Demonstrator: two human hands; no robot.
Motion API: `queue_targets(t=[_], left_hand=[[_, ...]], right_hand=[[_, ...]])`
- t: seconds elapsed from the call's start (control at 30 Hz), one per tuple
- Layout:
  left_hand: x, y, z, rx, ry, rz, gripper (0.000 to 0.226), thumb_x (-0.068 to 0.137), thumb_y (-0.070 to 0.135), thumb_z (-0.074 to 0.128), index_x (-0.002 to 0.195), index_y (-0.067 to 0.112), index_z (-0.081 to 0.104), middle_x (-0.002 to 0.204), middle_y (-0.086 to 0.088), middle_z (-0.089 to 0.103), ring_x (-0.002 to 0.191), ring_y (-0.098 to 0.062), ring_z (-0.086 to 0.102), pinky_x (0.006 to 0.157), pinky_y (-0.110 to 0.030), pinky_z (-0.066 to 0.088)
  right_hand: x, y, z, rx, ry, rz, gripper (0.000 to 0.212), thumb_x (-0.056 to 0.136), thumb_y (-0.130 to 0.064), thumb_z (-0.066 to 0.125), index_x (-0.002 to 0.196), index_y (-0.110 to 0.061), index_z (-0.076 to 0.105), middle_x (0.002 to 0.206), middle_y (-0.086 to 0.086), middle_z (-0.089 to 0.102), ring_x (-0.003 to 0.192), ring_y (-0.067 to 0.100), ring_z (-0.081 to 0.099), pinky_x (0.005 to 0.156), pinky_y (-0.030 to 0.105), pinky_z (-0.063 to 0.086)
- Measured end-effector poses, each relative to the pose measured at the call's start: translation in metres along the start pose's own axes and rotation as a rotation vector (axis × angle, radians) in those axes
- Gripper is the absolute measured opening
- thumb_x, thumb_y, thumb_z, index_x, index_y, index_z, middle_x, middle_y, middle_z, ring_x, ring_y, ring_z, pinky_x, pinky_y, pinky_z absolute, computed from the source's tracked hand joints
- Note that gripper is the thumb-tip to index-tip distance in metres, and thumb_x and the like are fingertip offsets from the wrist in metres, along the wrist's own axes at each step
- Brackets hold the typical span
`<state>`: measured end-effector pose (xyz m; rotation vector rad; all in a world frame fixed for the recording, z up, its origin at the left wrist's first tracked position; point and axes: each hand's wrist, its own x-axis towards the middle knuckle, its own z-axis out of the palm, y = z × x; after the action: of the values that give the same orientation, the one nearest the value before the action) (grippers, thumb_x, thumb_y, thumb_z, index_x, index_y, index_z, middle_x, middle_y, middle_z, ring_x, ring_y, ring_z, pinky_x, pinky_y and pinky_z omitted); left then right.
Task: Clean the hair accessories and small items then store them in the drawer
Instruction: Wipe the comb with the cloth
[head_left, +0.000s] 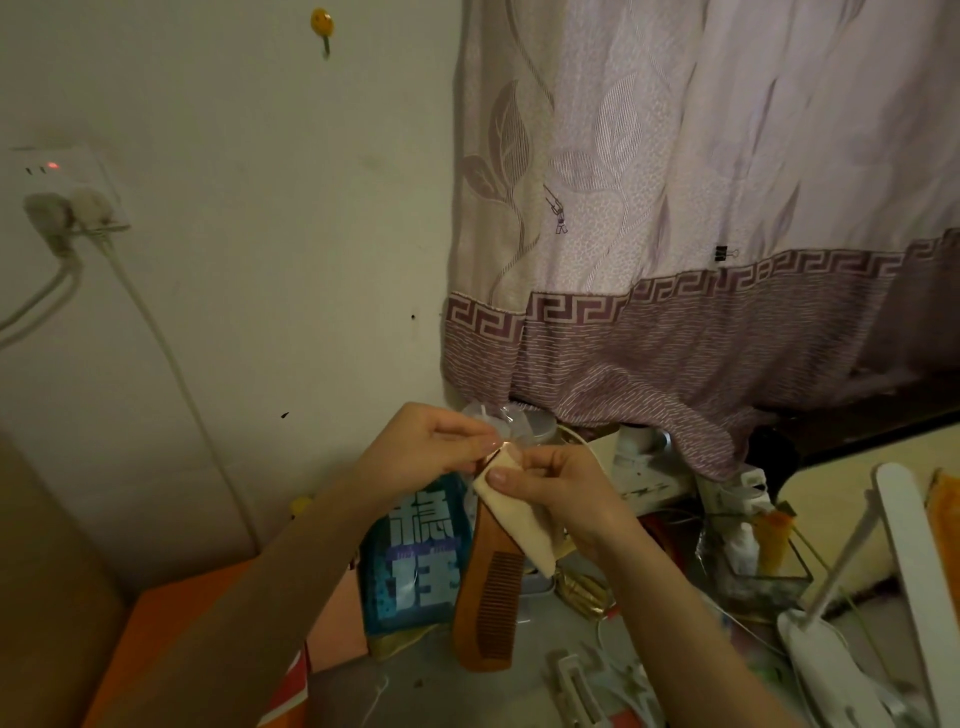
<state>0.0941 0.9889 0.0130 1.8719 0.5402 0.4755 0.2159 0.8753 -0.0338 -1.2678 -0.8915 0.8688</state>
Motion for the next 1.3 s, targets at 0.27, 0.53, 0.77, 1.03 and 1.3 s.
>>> queue_targets(t=[0.27, 0.53, 0.77, 1.03, 1.3], left_hand=[[0.002, -0.004, 0.003, 0.105, -0.027, -0.053, 0.009, 0.086, 0.014, 0.065, 0.087, 0.019, 0.071, 0.087, -0.005, 0.071, 0.081, -0.013, 0.066, 0.075, -0.023, 0.054], [0.005, -0.011, 0.002, -0.056, 0.196, -0.06, 0.015, 0.092, 0.012, 0.057, 0.102, 0.006, 0.066, 0.093, -0.01, 0.07, 0.084, -0.02, 0.068, 0.077, -0.026, 0.056], [0.002, -0.009, -0.004, -0.1, 0.227, -0.078, 0.012, 0.092, 0.013, 0.058, 0.1, 0.007, 0.066, 0.097, -0.013, 0.069, 0.087, -0.022, 0.069, 0.076, -0.025, 0.056], [-0.006, -0.006, 0.002, -0.039, 0.091, -0.111, 0.009, 0.092, 0.012, 0.058, 0.088, 0.015, 0.066, 0.083, -0.003, 0.069, 0.07, -0.008, 0.067, 0.064, -0.014, 0.055], [-0.008, -0.008, 0.005, -0.021, 0.101, -0.118, 0.01, 0.092, 0.01, 0.057, 0.097, 0.009, 0.066, 0.082, -0.004, 0.069, 0.069, -0.009, 0.068, 0.064, -0.015, 0.054]], right_hand=[[0.0, 0.004, 0.002, -0.021, 0.024, 0.055, 0.011, 0.077, -0.005, 0.073, 0.088, -0.002, 0.072, 0.071, 0.004, 0.071, 0.061, 0.009, 0.065, 0.056, 0.019, 0.052], [-0.002, 0.008, 0.0, -0.006, 0.096, 0.071, 0.008, 0.076, -0.009, 0.075, 0.078, -0.003, 0.071, 0.069, 0.008, 0.068, 0.057, 0.01, 0.063, 0.053, 0.02, 0.052], [-0.005, 0.019, -0.006, -0.096, 0.067, 0.07, 0.011, 0.078, -0.016, 0.074, 0.082, -0.006, 0.073, 0.075, 0.006, 0.072, 0.069, 0.015, 0.066, 0.065, 0.027, 0.053], [0.005, 0.005, -0.001, -0.003, 0.118, -0.028, 0.024, 0.082, -0.015, 0.07, 0.09, 0.007, 0.07, 0.073, 0.012, 0.07, 0.06, 0.015, 0.064, 0.056, 0.024, 0.051], [0.008, 0.001, 0.0, -0.018, 0.142, -0.048, 0.026, 0.082, -0.018, 0.07, 0.09, 0.007, 0.07, 0.077, 0.016, 0.069, 0.064, 0.018, 0.062, 0.058, 0.026, 0.05]])
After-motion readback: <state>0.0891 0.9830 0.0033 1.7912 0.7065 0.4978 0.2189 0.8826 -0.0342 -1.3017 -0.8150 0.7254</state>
